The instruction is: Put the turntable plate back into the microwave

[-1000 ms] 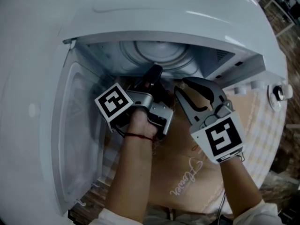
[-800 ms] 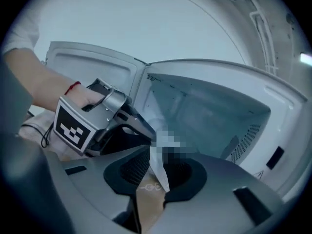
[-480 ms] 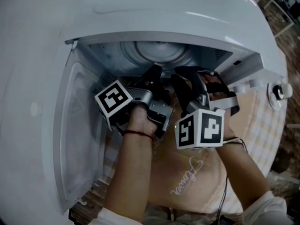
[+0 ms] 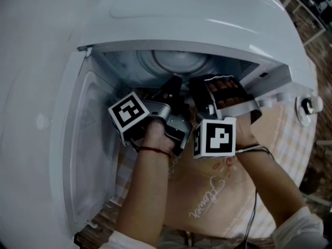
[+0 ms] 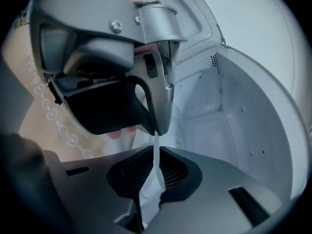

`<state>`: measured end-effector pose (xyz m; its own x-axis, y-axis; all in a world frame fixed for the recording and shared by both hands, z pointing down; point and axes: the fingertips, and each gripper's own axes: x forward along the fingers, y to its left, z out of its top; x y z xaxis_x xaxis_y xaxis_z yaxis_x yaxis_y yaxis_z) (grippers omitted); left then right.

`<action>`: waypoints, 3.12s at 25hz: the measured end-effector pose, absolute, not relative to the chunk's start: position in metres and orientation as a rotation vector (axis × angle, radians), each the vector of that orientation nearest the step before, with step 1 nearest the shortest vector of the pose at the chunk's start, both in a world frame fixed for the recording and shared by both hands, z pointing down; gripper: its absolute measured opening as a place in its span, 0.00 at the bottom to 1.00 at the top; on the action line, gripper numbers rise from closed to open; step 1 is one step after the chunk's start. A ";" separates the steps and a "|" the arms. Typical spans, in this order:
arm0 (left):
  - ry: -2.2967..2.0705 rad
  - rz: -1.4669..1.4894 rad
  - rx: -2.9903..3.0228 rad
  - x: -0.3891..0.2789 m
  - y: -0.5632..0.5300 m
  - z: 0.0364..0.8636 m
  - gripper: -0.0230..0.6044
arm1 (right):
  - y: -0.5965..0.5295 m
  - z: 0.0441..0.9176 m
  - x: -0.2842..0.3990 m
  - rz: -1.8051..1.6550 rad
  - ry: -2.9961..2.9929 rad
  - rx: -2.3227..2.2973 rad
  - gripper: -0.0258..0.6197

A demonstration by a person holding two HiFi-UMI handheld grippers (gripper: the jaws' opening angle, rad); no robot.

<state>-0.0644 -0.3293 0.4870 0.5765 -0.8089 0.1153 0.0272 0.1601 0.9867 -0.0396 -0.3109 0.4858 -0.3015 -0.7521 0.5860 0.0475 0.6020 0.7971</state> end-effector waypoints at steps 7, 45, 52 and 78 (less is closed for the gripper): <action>-0.763 -0.708 1.293 -0.065 -0.330 0.485 0.09 | -0.313 0.483 -0.041 -0.845 -1.727 0.591 0.12; -0.732 -0.779 1.425 -0.077 -0.306 0.454 0.17 | -0.309 0.497 -0.041 -0.772 -1.776 0.587 0.12; -0.718 -0.777 1.435 -0.075 -0.301 0.451 0.11 | -0.305 0.489 -0.038 -0.791 -1.773 0.610 0.12; -0.698 -0.767 1.522 -0.060 -0.251 0.425 0.06 | -0.250 0.460 -0.026 -0.664 -1.884 0.716 0.12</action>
<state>-0.0602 -0.2514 0.4250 0.5983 -0.7981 -0.0708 0.0041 -0.0853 0.9963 -0.0262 -0.2502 0.4602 -0.3500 -0.7230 0.5957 -0.1897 0.6774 0.7107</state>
